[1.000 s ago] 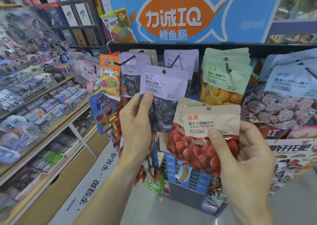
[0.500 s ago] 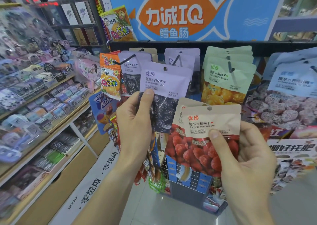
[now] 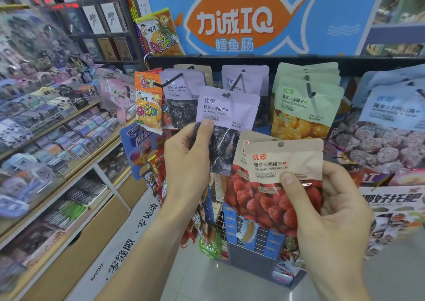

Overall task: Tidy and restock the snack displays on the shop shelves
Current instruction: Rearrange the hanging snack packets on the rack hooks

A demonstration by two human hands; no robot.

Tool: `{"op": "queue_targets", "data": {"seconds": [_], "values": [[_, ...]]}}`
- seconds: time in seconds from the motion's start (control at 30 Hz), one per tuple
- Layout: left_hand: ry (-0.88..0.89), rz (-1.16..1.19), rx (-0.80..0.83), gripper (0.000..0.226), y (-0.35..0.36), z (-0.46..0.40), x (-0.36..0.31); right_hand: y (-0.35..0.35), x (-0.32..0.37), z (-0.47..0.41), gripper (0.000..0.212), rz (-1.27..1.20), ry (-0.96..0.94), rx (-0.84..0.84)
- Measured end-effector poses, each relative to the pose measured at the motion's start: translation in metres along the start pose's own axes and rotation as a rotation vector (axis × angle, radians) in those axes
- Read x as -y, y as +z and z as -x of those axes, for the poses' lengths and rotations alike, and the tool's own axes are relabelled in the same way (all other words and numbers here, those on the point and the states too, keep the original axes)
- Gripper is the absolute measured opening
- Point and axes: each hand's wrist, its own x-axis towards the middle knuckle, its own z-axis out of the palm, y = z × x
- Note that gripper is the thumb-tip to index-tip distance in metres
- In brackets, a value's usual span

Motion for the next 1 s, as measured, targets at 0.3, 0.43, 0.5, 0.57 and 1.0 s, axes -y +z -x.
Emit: {"op": "queue_targets", "data": {"seconds": [0.3, 0.43, 0.5, 0.57, 1.0], "values": [[0.054, -0.139, 0.046, 0.057, 0.025, -0.043, 0.018, 0.023, -0.009, -0.021, 0.018, 0.114, -0.031, -0.012], [0.030, -0.223, 0.053, 0.063, 0.027, -0.054, 0.025, 0.036, -0.013, -0.040, 0.018, 0.145, -0.045, -0.017], [0.010, -0.325, 0.049, 0.058, 0.020, -0.045, 0.025, 0.039, -0.012, -0.046, 0.018, 0.145, -0.046, -0.014], [0.051, -0.404, -0.037, 0.051, 0.012, -0.032, 0.025, 0.038, -0.011, -0.048, 0.018, 0.136, -0.047, -0.002], [0.031, -0.441, -0.269, 0.091, -0.010, -0.071, 0.043, 0.043, -0.017, -0.052, 0.019, 0.128, -0.042, 0.071]]}}
